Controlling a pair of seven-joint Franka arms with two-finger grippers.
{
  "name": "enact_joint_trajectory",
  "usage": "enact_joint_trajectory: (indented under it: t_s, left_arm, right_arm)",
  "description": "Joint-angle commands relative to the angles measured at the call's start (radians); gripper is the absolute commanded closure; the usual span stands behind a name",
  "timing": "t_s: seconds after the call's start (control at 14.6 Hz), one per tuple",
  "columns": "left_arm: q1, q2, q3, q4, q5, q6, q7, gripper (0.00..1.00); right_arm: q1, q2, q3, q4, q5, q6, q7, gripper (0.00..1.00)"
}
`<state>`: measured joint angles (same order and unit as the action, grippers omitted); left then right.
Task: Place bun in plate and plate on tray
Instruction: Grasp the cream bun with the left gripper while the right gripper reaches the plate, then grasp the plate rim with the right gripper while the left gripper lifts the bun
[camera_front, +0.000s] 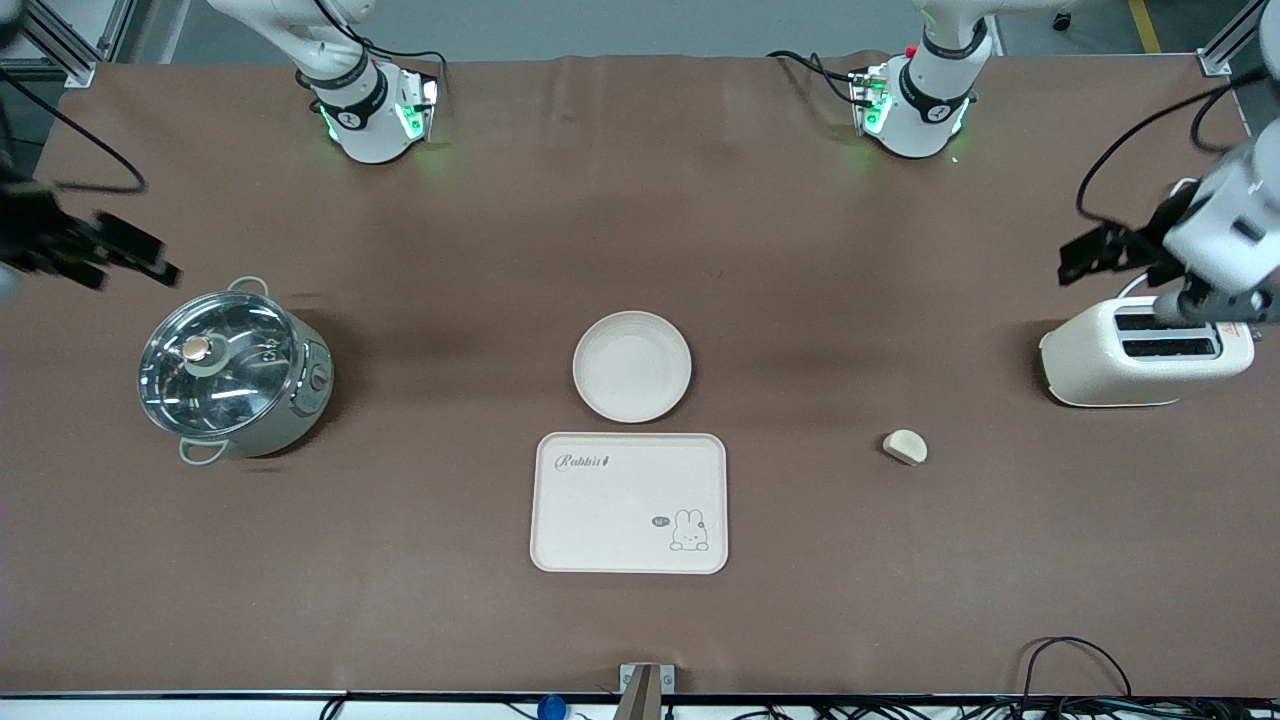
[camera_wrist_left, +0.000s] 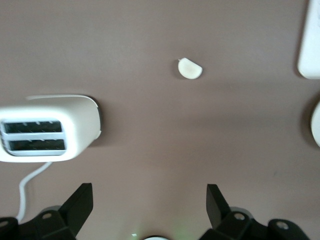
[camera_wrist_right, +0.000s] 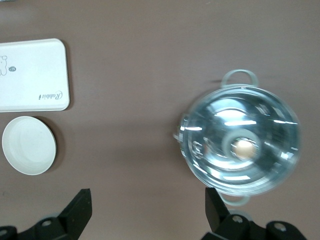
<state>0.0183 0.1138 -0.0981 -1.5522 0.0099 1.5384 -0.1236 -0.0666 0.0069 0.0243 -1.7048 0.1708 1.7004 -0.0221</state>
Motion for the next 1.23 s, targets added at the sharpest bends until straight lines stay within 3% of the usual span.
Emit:
enact_joint_trajectory:
  t_s: [0.0,0.21,0.48,0.82,1.16]
  left_arm:
    - [0.000,0.061,-0.005,-0.086,-0.010,0.147,-0.179,0.00]
    - [0.003,0.144,-0.008,-0.195,-0.010,0.354,-0.324,0.00]
    - [0.005,0.288,-0.009,-0.276,-0.011,0.592,-0.424,0.00]
    - [-0.001,0.452,-0.018,-0.275,-0.011,0.820,-0.591,0.00]
    - [-0.004,0.509,-0.074,-0.266,-0.011,0.939,-0.761,0.00]
  right_arm:
    - [0.082,0.154,0.000,0.001,0.022,0.100,0.097,0.00]
    - [0.180,0.258,0.000,-0.012,0.024,0.212,0.191,0.00]
    - [0.316,0.271,0.000,-0.171,0.026,0.443,0.307,0.00]
    - [0.470,0.304,0.002,-0.282,0.027,0.648,0.477,0.00]
    - [0.561,0.372,0.002,-0.306,0.099,0.732,0.553,0.00]
